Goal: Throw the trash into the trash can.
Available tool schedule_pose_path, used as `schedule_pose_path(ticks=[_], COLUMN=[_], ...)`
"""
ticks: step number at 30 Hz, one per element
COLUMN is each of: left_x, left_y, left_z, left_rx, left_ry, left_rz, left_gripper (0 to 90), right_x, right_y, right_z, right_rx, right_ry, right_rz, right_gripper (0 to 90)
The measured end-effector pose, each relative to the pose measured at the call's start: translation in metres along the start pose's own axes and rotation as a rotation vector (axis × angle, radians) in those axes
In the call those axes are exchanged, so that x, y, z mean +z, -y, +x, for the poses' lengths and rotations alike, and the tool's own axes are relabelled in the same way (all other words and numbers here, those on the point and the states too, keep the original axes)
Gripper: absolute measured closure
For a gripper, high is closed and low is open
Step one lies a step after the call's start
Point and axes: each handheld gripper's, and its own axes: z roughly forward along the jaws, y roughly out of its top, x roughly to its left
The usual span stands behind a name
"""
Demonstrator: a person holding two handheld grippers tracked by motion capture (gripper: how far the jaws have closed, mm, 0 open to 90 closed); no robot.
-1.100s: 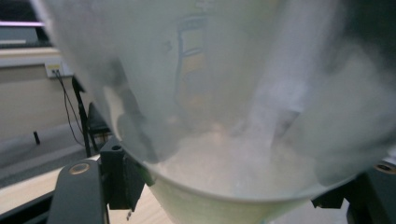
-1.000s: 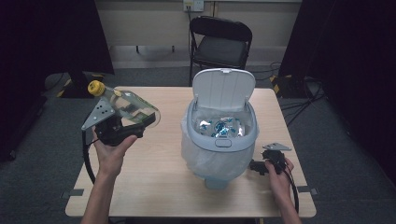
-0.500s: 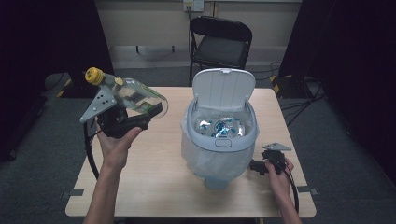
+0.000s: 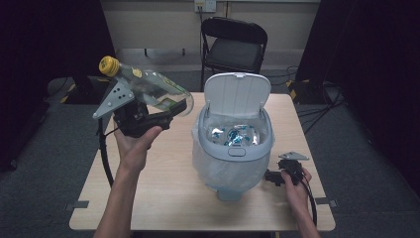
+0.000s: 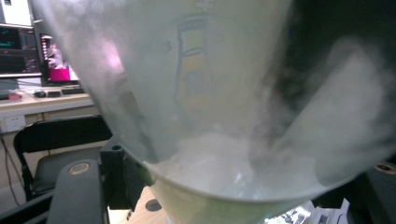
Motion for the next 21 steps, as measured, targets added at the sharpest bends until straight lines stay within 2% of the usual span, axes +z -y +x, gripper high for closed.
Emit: schedule_pose_path(ticks=[1,3,5,10,13,15,17,21], left_x=[0.002,0.007,0.011,0.022,0.030,0.035,0.040,0.051], left_y=[-0.002,-0.004,-0.006,-0.009,-0.009,-0.009,-0.009,-0.012], left_z=[-0.001,-0.002,-0.002,-0.004,-0.007,-0.009,-0.011,-0.013], left_rx=[0.005,-0.015,-0.028,-0.025,-0.042,-0.027,-0.042,-0.043], left_ry=[0.008,0.041,0.057,0.080,0.105,0.117,0.131,0.152], left_rz=[0.003,-0.007,-0.010,0.003,0.008,0.020,0.025,0.037], left_gripper=[28.0,28.0,28.0,28.0,28.0,28.0,28.0,28.1], right_x=[0.000,0.000,0.000,0.000,0.000,0.000,0.000,0.000], right_y=[0.000,0.000,0.000,0.000,0.000,0.000,0.000,0.000], right_z=[0.000,0.000,0.000,0.000,0.000,0.000,0.000,0.000], right_rx=[0.000,0.000,0.000,0.000,0.000,0.000,0.000,0.000], right_ry=[-0.001,0.000,0.000,0.000,0.000,-0.001,0.000,0.000], right_rz=[0.000,0.000,0.000,0.000,0.000,0.000,0.000,0.000], right_gripper=[11.7,11.7,11.7,11.7,11.7,11.7,11.7,11.7])
